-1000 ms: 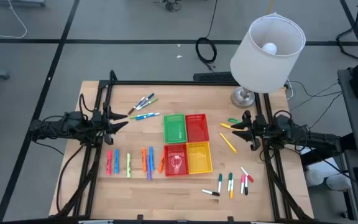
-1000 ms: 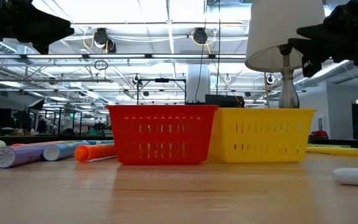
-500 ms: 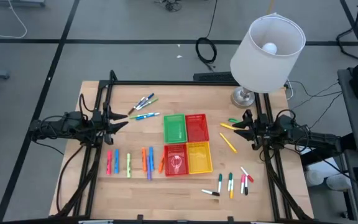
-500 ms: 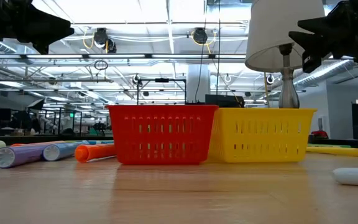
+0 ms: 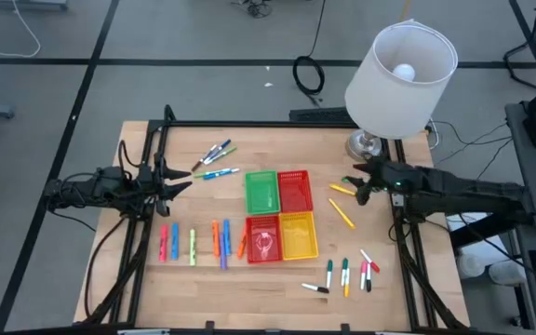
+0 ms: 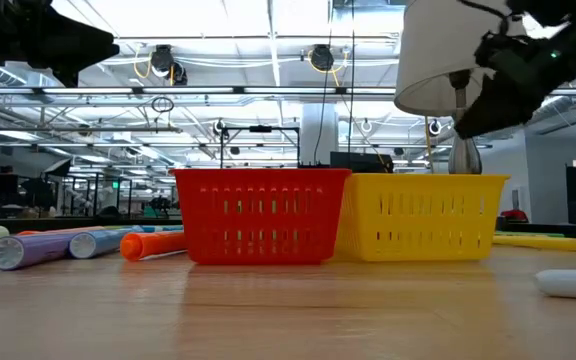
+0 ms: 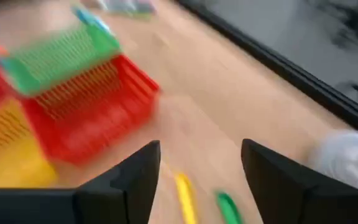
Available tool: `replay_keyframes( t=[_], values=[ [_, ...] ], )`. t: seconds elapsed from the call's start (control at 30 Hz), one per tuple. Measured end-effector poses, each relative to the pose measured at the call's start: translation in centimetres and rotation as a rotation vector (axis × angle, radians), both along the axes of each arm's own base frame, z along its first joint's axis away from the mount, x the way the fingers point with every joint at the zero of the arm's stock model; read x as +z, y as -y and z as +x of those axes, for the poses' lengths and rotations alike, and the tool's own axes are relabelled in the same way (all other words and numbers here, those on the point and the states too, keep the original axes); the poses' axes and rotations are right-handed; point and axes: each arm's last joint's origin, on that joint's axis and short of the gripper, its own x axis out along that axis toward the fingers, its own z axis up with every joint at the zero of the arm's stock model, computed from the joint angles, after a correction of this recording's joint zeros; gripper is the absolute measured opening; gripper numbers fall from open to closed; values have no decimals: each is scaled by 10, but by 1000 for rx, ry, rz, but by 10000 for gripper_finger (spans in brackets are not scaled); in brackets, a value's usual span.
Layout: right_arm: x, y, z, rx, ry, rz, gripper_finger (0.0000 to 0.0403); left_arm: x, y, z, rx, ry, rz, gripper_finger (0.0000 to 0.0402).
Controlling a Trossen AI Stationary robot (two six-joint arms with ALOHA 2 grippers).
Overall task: Pick & Place Markers
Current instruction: Put the yellow pen into the top red bin
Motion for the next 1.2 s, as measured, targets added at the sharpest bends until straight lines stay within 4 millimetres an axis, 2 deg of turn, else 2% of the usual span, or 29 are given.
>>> replay_keyframes(
  t=[0.17, 0.23, 0.37, 0.47, 0.7, 0.83, 1.03, 1.2],
  values=[
    [-19, 5, 35, 76, -294, 76, 218, 0, 0, 0, 1, -3, 0, 134],
    [-28, 11, 47, 34, -362, 94, 212, 0, 0, 0, 2, -1, 0, 134],
    [-56, 19, 58, -11, -541, 138, 201, 0, 0, 0, 2, -2, 0, 134],
    [-67, 20, 64, 18, -583, 187, 200, 0, 0, 0, 2, -2, 0, 134],
    [-73, 17, 66, 69, -601, 292, 201, 0, 0, 0, 2, -3, 0, 134],
    [-76, 17, 64, 80, -613, 277, 196, 0, 0, 0, 2, -3, 0, 134],
    [-95, 16, 55, 70, -595, 223, 188, 0, 0, 0, 1, -3, 1, 134],
    [-99, 16, 52, 40, -590, 234, 177, 0, 0, 0, 1, -3, 0, 134]
  ],
)
